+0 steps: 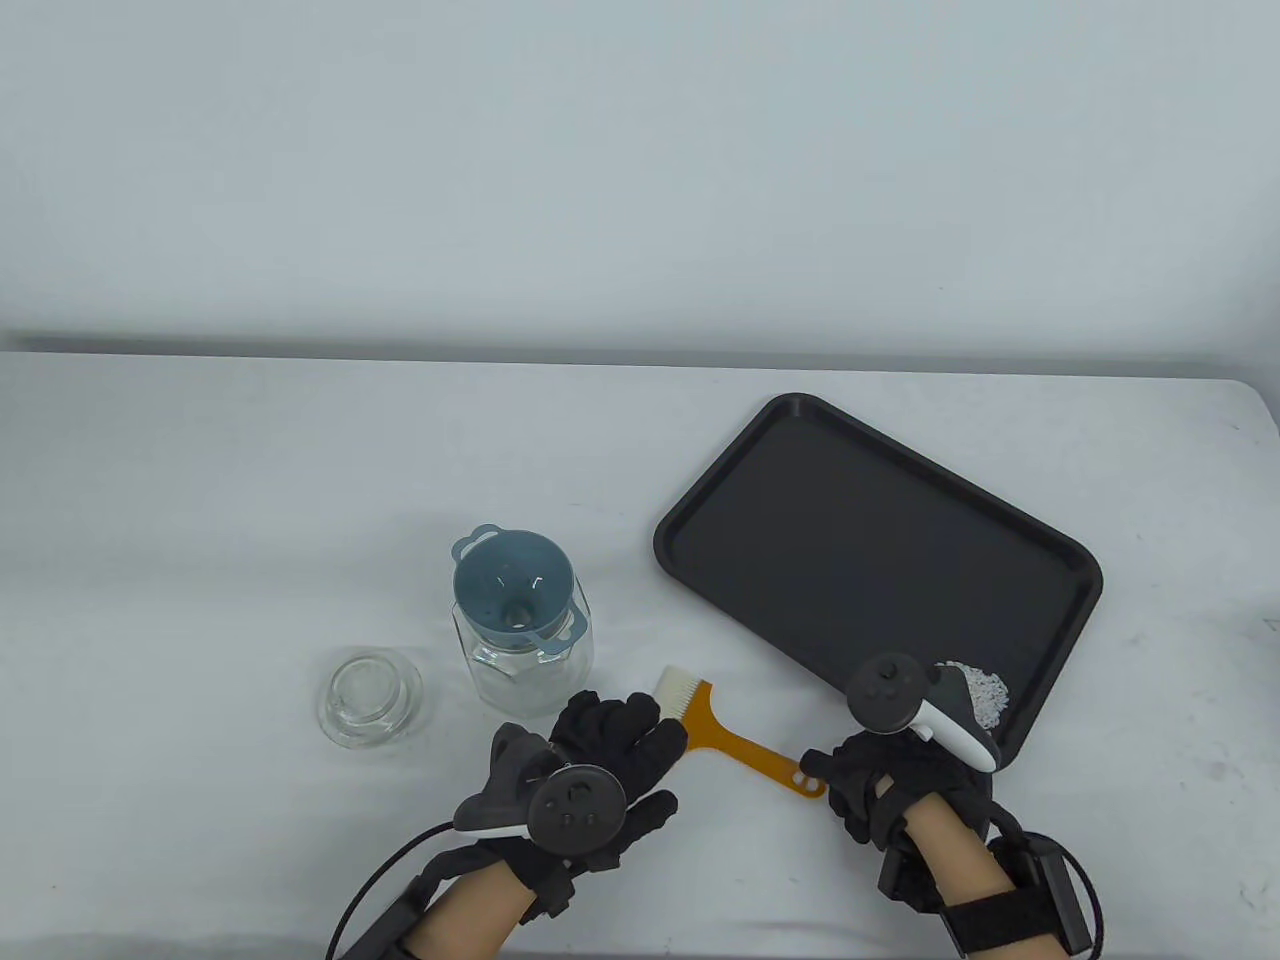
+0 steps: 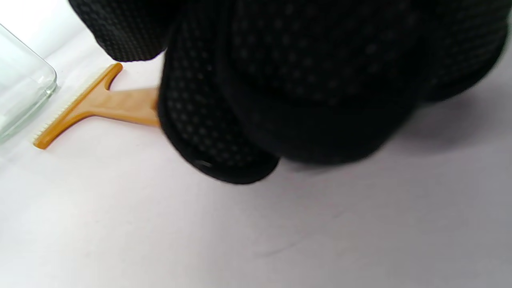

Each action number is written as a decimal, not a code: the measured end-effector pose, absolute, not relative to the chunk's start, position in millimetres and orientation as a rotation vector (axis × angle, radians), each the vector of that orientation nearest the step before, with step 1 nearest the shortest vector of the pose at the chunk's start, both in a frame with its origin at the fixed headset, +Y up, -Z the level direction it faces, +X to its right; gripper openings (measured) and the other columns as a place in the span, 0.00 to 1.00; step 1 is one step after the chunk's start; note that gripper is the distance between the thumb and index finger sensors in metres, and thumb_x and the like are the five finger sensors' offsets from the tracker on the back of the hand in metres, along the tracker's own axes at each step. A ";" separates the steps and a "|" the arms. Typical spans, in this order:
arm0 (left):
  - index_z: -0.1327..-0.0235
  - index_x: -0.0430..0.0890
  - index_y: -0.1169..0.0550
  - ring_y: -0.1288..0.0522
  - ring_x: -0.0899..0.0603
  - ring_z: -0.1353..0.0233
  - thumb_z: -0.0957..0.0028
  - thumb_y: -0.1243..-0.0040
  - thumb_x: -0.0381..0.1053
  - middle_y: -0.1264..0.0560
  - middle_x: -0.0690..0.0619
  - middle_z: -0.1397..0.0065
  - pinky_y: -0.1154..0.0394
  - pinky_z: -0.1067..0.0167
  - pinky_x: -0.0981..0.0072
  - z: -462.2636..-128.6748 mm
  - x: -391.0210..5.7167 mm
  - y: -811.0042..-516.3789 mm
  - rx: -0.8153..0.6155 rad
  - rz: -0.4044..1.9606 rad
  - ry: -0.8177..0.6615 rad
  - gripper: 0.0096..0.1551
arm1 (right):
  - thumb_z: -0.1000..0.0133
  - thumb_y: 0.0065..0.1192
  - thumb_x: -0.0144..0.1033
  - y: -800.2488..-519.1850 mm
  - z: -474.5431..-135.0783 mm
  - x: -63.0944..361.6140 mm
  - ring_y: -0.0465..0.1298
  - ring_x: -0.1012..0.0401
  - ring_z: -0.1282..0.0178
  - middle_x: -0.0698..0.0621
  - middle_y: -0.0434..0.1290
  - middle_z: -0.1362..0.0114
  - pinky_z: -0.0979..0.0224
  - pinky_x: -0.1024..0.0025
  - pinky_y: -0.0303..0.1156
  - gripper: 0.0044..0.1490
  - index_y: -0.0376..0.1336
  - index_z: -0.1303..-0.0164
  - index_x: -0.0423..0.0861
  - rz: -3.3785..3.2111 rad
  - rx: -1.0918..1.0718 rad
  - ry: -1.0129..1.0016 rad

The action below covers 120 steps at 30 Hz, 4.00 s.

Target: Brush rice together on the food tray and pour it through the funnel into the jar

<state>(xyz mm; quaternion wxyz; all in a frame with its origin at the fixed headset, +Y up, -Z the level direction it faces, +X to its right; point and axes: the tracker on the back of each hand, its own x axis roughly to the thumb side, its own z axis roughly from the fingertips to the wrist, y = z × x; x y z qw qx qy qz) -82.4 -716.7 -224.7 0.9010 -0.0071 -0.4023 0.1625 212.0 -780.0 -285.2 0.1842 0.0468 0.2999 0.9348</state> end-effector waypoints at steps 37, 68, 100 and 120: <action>0.21 0.35 0.34 0.33 0.15 0.30 0.42 0.49 0.55 0.37 0.23 0.23 0.46 0.34 0.17 -224.1 -80.0 -719.0 -0.026 0.329 -0.842 0.40 | 0.44 0.51 0.57 -759.5 -287.9 371.9 0.82 0.49 0.65 0.38 0.79 0.51 0.48 0.42 0.69 0.44 0.68 0.44 0.27 2.948 -0.923 0.227; 0.21 0.35 0.34 0.33 0.15 0.30 0.42 0.49 0.55 0.37 0.23 0.23 0.46 0.34 0.17 -225.1 -77.6 -722.7 -0.062 0.329 -0.832 0.40 | 0.44 0.55 0.41 -770.8 -293.7 365.9 0.79 0.56 0.66 0.40 0.74 0.54 0.48 0.43 0.69 0.34 0.61 0.47 0.24 2.490 -0.810 0.299; 0.22 0.34 0.32 0.28 0.18 0.34 0.42 0.48 0.55 0.33 0.24 0.26 0.41 0.35 0.20 -224.1 -88.0 -708.1 0.082 0.390 -0.790 0.40 | 0.43 0.52 0.36 -747.0 -283.3 329.0 0.87 0.51 0.58 0.31 0.71 0.46 0.46 0.52 0.75 0.33 0.49 0.48 0.22 1.511 -0.243 -0.259; 0.28 0.24 0.31 0.18 0.24 0.49 0.41 0.48 0.57 0.23 0.23 0.38 0.31 0.44 0.27 -274.1 -150.8 -588.0 0.185 0.960 -0.269 0.43 | 0.40 0.50 0.35 -669.2 -307.4 217.1 0.84 0.47 0.50 0.28 0.66 0.40 0.40 0.49 0.71 0.34 0.44 0.46 0.22 1.224 0.132 -0.192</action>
